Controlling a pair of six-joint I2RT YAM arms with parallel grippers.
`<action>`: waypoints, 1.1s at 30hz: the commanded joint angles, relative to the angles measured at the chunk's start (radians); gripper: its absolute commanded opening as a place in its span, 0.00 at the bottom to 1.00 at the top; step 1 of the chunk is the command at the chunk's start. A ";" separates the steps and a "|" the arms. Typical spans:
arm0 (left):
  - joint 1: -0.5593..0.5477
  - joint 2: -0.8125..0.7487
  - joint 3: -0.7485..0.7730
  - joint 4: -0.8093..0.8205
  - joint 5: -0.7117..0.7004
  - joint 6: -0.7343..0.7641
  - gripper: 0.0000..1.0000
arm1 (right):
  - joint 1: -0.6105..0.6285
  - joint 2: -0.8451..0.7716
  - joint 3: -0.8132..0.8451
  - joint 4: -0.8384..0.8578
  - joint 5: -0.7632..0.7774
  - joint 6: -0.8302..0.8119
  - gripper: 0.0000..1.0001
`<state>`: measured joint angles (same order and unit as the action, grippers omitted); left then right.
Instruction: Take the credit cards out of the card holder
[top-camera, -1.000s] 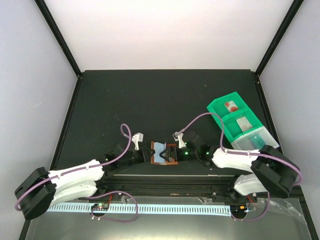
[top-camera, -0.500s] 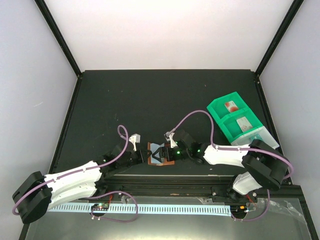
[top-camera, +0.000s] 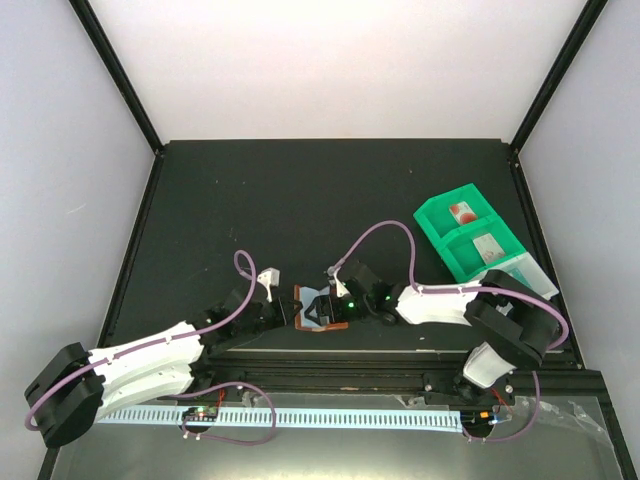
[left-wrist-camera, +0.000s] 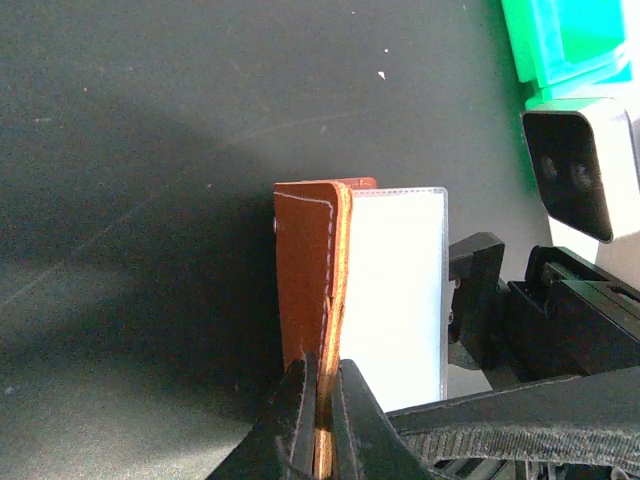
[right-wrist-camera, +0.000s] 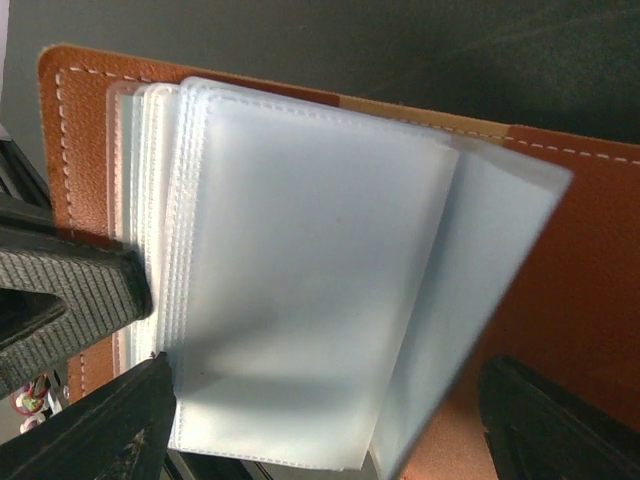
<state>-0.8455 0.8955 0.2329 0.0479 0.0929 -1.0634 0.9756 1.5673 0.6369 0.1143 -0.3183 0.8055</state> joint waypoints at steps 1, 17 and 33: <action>0.006 -0.023 0.039 0.039 0.027 -0.027 0.01 | 0.007 0.036 0.033 -0.018 0.006 -0.028 0.82; 0.006 0.005 0.047 0.039 0.046 -0.012 0.02 | 0.006 -0.067 0.054 -0.225 0.142 -0.087 0.68; 0.008 0.041 0.069 0.049 0.058 -0.009 0.02 | 0.008 -0.258 0.106 -0.324 0.122 -0.132 0.66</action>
<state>-0.8391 0.9283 0.2462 0.0597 0.1356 -1.0771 0.9768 1.3434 0.7288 -0.2687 -0.1093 0.6853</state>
